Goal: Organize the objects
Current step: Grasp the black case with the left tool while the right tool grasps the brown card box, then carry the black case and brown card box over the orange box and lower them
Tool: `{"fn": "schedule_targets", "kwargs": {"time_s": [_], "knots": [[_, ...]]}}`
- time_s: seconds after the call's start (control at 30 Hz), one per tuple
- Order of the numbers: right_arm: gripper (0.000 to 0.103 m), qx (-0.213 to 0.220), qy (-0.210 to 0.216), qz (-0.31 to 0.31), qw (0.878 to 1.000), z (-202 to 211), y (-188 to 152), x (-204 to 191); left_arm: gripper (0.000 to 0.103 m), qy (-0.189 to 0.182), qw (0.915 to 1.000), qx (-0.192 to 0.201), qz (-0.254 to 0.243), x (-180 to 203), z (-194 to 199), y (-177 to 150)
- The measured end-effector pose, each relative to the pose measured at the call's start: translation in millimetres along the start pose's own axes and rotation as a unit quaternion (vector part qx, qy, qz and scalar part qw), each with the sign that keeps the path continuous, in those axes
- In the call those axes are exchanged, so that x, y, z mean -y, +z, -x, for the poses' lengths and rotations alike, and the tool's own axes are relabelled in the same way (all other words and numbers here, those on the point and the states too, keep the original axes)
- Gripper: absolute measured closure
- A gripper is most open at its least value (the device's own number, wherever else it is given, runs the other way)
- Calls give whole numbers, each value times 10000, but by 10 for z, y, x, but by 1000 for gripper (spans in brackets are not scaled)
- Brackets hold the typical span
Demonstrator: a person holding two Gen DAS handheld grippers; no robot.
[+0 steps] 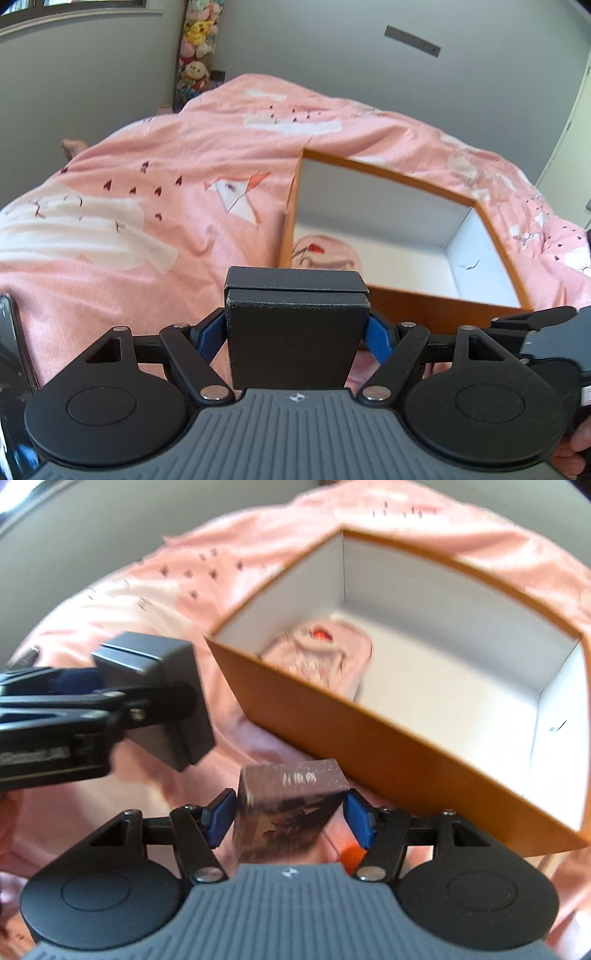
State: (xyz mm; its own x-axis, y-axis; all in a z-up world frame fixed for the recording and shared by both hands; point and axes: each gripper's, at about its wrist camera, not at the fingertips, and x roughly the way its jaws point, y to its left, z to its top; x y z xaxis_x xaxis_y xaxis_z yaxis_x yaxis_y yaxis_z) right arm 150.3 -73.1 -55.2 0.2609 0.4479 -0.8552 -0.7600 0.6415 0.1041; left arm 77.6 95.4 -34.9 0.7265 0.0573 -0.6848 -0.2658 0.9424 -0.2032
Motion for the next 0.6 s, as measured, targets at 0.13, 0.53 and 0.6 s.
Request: {"fn": "schedule_targets", "kwargs": {"time_s": [0.13, 0.53, 0.6], "knots": [[39, 417, 34, 21, 9991, 343, 27, 55, 15, -96, 9998, 188, -54, 80, 111, 73], [40, 1556, -99, -303, 9873, 1076, 247, 326, 15, -429, 9973, 510, -319, 399, 169, 551], [40, 1641, -265, -318, 9856, 1111, 303, 421, 15, -597, 9964, 466, -388, 468, 80, 675]]}}
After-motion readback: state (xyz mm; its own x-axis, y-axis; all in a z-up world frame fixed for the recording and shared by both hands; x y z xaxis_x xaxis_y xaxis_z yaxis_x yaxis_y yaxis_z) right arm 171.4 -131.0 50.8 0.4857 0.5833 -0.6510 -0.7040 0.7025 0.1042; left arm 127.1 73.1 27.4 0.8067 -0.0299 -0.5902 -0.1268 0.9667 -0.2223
